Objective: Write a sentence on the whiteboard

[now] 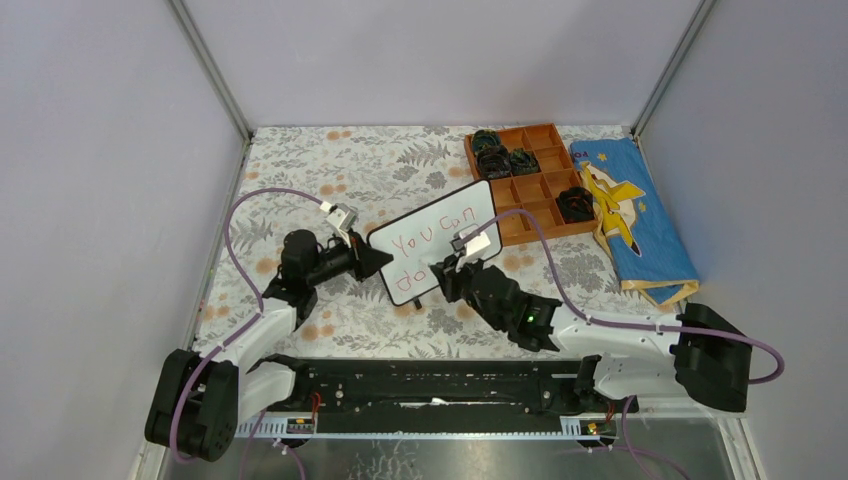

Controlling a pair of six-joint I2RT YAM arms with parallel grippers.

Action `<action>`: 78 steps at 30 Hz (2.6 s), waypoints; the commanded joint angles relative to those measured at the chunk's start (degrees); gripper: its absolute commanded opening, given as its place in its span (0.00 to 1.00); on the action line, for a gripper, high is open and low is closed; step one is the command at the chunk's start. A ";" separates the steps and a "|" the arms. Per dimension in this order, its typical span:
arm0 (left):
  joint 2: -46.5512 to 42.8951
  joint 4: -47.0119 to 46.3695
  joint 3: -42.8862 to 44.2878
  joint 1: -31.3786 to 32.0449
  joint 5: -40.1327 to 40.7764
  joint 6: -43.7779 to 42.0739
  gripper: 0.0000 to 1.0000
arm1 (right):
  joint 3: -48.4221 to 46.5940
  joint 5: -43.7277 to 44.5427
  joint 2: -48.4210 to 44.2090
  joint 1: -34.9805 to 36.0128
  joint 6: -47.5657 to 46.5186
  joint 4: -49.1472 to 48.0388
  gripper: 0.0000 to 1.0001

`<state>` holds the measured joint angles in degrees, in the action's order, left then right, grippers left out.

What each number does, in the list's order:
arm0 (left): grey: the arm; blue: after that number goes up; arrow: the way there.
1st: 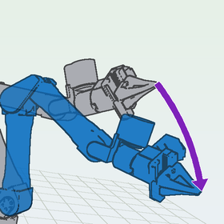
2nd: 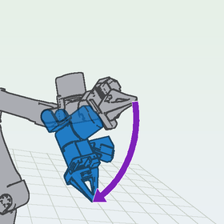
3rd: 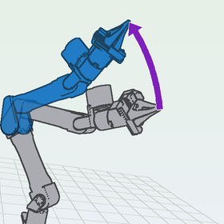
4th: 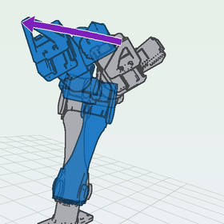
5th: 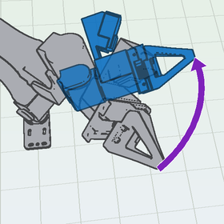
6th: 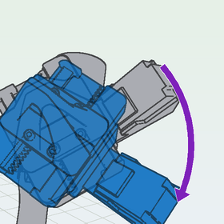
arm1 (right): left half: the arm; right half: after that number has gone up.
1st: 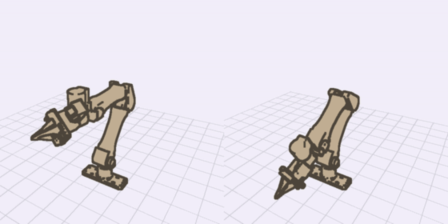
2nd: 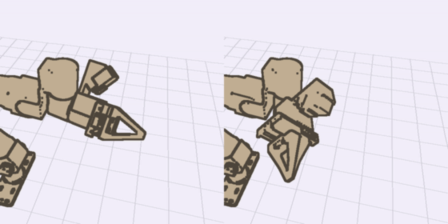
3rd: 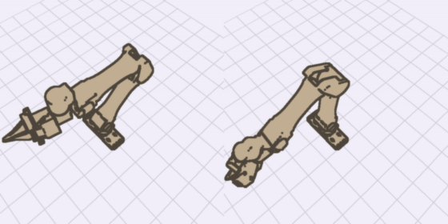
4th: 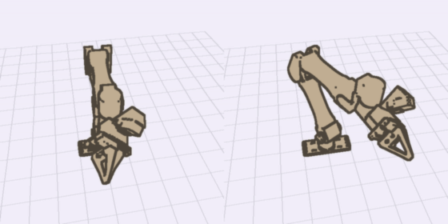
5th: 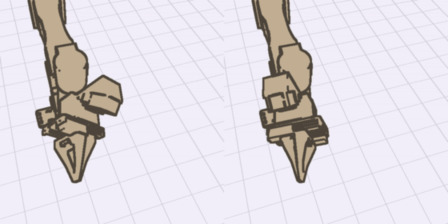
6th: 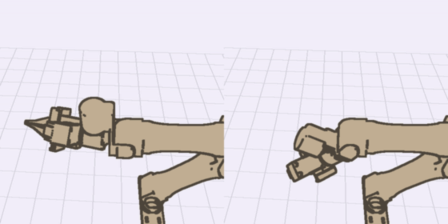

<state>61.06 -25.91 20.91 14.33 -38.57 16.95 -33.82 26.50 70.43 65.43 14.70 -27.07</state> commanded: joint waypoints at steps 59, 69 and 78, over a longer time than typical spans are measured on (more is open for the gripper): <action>1.69 5.34 0.19 0.16 5.87 -5.88 0.13 | 4.13 2.27 3.11 -5.49 0.09 -7.90 0.00; 1.78 5.34 0.27 0.17 5.97 -5.92 0.13 | 7.08 1.06 2.04 -5.50 1.64 -8.04 0.00; 1.80 5.34 0.28 0.17 5.96 -5.88 0.13 | 8.14 0.94 1.46 -5.49 2.32 -7.84 0.00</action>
<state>61.78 -25.69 21.45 14.50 -38.09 16.95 -25.87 26.44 73.10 60.23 16.03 -33.54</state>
